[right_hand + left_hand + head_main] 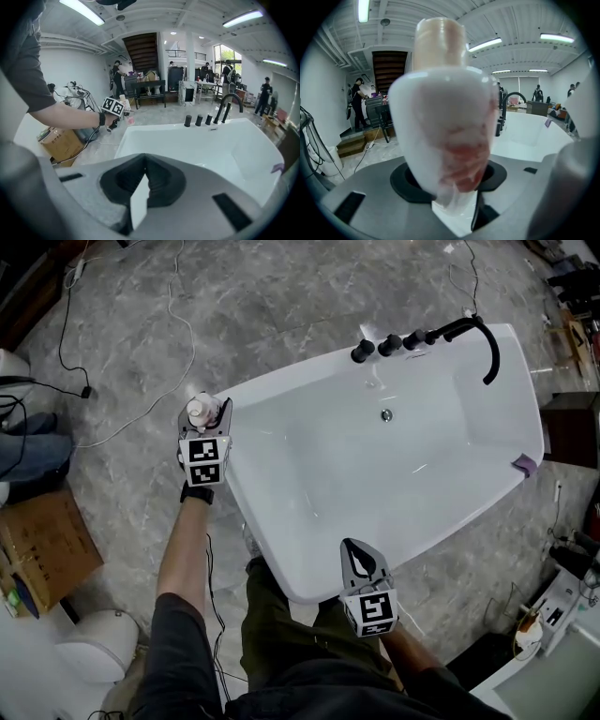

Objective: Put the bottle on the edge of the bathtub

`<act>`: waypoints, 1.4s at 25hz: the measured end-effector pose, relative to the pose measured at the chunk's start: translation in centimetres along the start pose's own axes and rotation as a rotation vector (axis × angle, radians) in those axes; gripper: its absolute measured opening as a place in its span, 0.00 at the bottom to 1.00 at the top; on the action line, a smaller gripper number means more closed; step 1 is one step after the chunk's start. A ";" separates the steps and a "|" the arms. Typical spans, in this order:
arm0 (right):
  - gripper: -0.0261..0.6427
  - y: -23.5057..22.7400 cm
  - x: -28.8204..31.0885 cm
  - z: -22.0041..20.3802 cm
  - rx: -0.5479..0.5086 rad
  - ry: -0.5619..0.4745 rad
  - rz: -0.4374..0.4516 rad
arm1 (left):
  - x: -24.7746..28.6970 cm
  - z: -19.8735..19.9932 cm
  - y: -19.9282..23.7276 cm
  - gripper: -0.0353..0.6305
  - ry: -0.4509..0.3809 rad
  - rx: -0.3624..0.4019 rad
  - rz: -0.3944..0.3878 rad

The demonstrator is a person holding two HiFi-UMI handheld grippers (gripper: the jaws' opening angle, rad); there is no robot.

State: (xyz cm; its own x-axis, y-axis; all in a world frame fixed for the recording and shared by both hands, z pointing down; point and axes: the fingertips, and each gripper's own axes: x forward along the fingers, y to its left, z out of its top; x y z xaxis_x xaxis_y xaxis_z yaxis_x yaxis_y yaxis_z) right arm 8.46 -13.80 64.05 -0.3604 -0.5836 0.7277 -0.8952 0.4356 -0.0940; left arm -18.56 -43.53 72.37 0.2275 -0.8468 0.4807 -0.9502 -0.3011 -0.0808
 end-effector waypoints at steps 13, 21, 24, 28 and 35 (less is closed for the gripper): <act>0.04 -1.5 5.8 1.9 -0.035 -0.034 -0.011 | 3.4 -3.4 0.8 0.40 0.008 0.002 -0.014; 0.04 -1.1 9.1 5.2 -0.065 -0.086 0.008 | 4.6 -4.2 1.2 0.40 0.001 0.002 -0.018; 0.04 -0.5 9.7 5.0 -0.064 -0.081 0.023 | 5.0 -4.8 1.1 0.40 0.005 0.011 -0.022; 0.04 -0.1 10.2 4.4 -0.062 -0.067 0.036 | 5.3 -4.7 1.2 0.40 -0.003 0.018 -0.020; 0.04 -0.7 10.4 4.6 -0.047 -0.067 0.035 | 5.6 -4.6 1.4 0.40 0.002 0.011 -0.034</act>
State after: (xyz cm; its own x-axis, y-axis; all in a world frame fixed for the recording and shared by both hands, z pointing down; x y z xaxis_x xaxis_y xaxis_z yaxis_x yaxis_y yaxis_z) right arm 4.12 -23.27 68.54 -0.4095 -0.6112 0.6773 -0.8691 0.4871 -0.0859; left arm -19.61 -46.66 78.96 0.2590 -0.8352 0.4851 -0.9396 -0.3343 -0.0739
